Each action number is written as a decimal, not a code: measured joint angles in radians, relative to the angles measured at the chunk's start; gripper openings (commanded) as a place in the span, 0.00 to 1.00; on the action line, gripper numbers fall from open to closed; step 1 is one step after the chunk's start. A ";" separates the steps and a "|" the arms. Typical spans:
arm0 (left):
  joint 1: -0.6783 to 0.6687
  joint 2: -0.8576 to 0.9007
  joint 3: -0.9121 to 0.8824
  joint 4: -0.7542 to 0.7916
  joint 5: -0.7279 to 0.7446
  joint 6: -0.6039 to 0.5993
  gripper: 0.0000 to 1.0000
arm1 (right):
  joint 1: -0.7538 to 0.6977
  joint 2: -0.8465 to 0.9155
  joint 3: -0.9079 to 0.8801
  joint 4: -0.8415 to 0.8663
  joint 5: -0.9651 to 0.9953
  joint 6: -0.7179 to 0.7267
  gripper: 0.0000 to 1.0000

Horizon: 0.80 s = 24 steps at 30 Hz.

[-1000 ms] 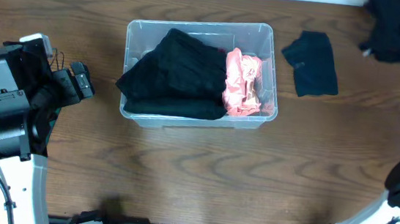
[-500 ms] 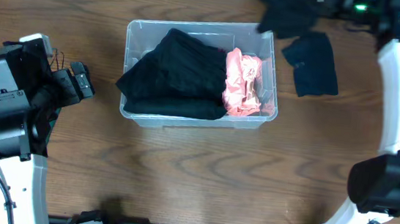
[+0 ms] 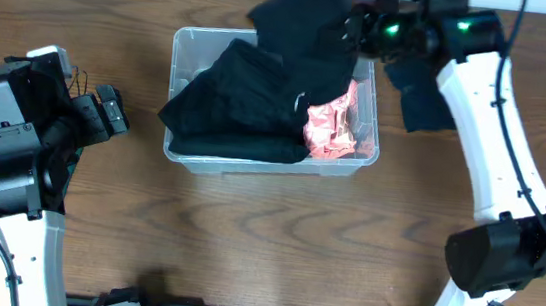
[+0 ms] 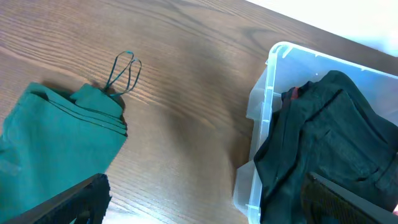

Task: Pack container
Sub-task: 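Carry the black clothing over the bin and lower it onto the sweatshirt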

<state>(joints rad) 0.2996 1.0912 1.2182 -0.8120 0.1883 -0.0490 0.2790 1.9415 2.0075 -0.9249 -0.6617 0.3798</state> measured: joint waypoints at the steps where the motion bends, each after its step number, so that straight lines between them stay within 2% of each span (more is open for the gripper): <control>1: 0.000 0.000 0.000 0.000 0.000 0.000 0.98 | 0.013 0.000 -0.006 -0.002 0.016 0.005 0.01; 13: 0.000 0.000 0.000 0.000 0.000 0.000 0.98 | 0.059 -0.002 -0.214 0.016 0.183 0.067 0.01; 24: 0.000 0.000 0.000 0.000 0.000 0.000 0.98 | 0.059 -0.006 -0.282 -0.001 0.373 0.069 0.01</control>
<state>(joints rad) 0.2996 1.0912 1.2182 -0.8116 0.1883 -0.0490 0.3382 1.9354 1.7260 -0.9257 -0.2886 0.4484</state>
